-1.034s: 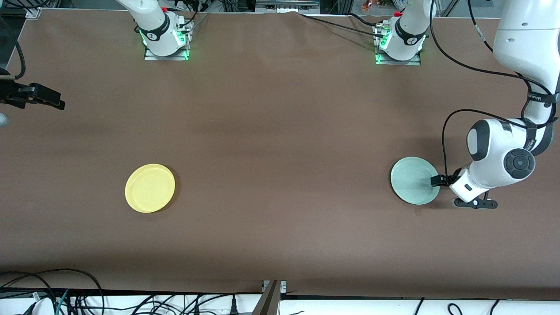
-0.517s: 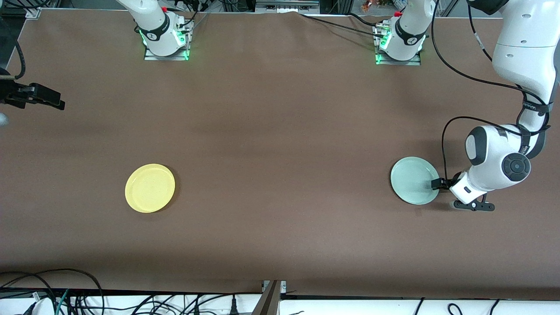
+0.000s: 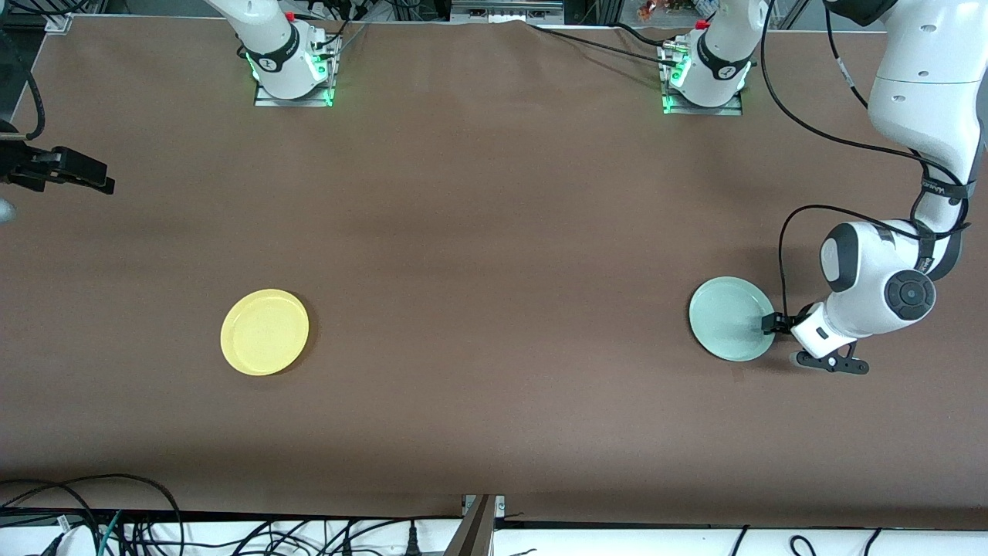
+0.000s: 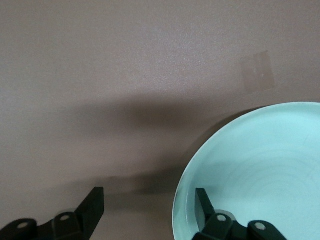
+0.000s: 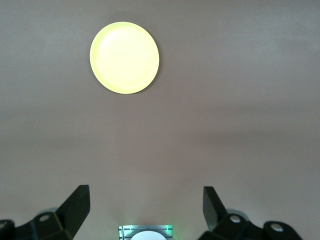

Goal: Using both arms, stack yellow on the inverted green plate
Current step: 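Grasp the green plate rim with the left gripper while the right gripper reaches out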

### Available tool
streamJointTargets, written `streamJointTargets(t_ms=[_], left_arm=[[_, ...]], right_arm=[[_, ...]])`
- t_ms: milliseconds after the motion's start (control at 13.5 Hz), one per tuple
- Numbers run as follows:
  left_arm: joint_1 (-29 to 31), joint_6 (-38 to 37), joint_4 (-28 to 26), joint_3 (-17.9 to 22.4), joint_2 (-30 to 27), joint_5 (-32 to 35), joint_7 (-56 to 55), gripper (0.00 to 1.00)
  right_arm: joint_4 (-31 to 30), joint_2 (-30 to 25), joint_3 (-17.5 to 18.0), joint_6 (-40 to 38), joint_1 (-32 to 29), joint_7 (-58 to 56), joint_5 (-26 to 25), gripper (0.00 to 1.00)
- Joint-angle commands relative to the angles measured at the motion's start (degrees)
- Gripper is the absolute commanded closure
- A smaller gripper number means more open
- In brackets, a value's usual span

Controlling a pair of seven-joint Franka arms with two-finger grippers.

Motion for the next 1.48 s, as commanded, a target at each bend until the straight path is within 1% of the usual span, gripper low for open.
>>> streamJointTargets(t_ms=[0, 222, 296, 369, 443, 739, 1108, 1404], left_arm=[[0.4, -0.5, 0.3, -0.2, -0.1, 1.5, 1.3, 0.22], [0.4, -0.7, 0.2, -0.2, -0.1, 1.5, 1.4, 0.36], [0.4, -0.7, 0.2, -0.3, -0.1, 1.5, 1.4, 0.38], [0.4, -0.8, 0.2, -0.2, -0.1, 1.5, 1.4, 0.42], [0.2, -0.9, 0.2, -0.3, -0.1, 1.5, 1.3, 0.44], [0.2, -1.5, 0.2, -0.4, -0.3, 1.5, 1.3, 0.47], [0.2, -3.8, 0.2, -0.9, -0.9, 1.0, 1.1, 0.48], [0.2, -3.9, 0.2, -0.9, -1.0, 1.0, 1.2, 0.48]], right_arm=[[1.1, 0.9, 0.0, -0.2, -0.4, -0.1, 1.0, 0.00], [1.2, 0.9, -0.2, 0.0, -0.4, -0.1, 1.0, 0.00], [1.1, 1.2, -0.2, 0.4, -0.4, -0.1, 1.0, 0.00], [1.2, 1.5, -0.1, 1.4, -0.4, -0.1, 1.0, 0.00], [1.1, 2.0, -0.1, 3.8, -0.4, -0.1, 1.2, 0.00], [1.1, 3.2, -0.3, 4.5, -0.7, 0.0, 3.0, 0.00], [1.1, 4.8, -0.3, 5.1, -0.7, 0.0, 3.1, 0.00], [1.1, 6.1, -0.3, 5.1, -0.5, 0.1, 2.6, 0.00]])
